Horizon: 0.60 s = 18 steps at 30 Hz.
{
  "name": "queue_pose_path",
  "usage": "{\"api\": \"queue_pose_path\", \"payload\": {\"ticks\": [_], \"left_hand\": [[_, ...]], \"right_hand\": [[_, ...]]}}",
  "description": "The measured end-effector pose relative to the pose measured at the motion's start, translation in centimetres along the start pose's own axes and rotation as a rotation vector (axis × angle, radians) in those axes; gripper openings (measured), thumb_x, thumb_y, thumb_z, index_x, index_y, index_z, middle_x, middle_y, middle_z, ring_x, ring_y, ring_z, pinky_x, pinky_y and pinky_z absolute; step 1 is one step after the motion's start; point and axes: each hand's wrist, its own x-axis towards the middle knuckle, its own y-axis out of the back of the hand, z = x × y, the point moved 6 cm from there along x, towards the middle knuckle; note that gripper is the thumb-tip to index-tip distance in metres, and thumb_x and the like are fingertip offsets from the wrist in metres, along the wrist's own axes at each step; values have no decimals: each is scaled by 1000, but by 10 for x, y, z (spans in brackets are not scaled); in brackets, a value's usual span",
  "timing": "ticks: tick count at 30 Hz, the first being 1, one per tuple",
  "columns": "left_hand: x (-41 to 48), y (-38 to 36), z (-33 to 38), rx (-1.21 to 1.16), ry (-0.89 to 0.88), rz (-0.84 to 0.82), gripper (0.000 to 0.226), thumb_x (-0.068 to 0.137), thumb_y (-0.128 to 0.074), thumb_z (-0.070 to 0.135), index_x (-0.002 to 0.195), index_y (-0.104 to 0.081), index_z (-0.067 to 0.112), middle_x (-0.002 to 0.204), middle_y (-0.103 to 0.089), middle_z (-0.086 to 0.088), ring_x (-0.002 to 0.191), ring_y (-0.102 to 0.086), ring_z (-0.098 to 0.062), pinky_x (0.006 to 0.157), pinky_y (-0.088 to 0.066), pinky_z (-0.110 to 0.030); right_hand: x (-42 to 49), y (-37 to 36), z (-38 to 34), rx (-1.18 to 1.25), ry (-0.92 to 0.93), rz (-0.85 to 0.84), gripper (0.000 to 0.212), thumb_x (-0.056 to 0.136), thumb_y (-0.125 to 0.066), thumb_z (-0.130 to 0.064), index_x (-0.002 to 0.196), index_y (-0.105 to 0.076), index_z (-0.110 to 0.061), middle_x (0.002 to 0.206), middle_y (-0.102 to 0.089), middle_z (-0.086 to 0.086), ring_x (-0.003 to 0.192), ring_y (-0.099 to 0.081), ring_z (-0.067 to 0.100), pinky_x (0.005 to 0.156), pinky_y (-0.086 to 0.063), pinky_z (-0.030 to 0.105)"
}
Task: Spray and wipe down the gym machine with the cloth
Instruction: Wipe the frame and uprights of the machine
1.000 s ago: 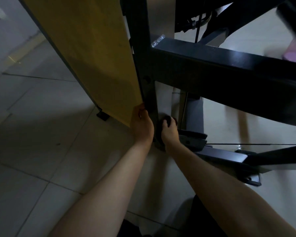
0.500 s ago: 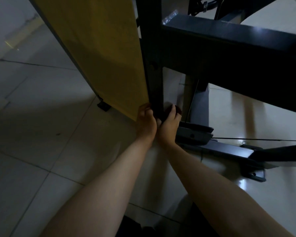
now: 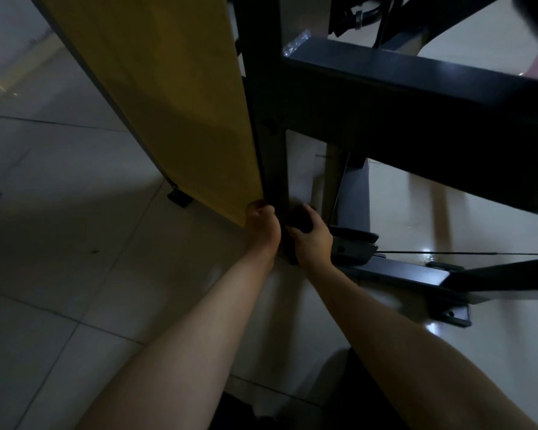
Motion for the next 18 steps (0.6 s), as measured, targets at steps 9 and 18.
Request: {"api": "queue_pose_path", "payload": {"ticks": [9, 18], "left_hand": [[1, 1, 5, -2, -28, 43, 53, 77, -44, 37, 119, -59, 9, 119, -65, -19, 111, -63, -37, 100, -49, -53], [-3, 9, 8, 17, 9, -8, 23, 103, -41, 13, 117, -59, 13, 119, -64, -15, 107, -61, -33, 86, -49, -38]], "right_hand": [[57, 3, -62, 487, -48, -24, 42, 104, -44, -26, 144, -40, -38, 150, -37, 4, 133, -40, 29, 109, -39, 56], [28, -29, 15, 347, -429, 0, 57, 104, -41, -29, 155, -17, -38, 149, -42, 13, 129, -48, 37, 110, -40, 57]]}}
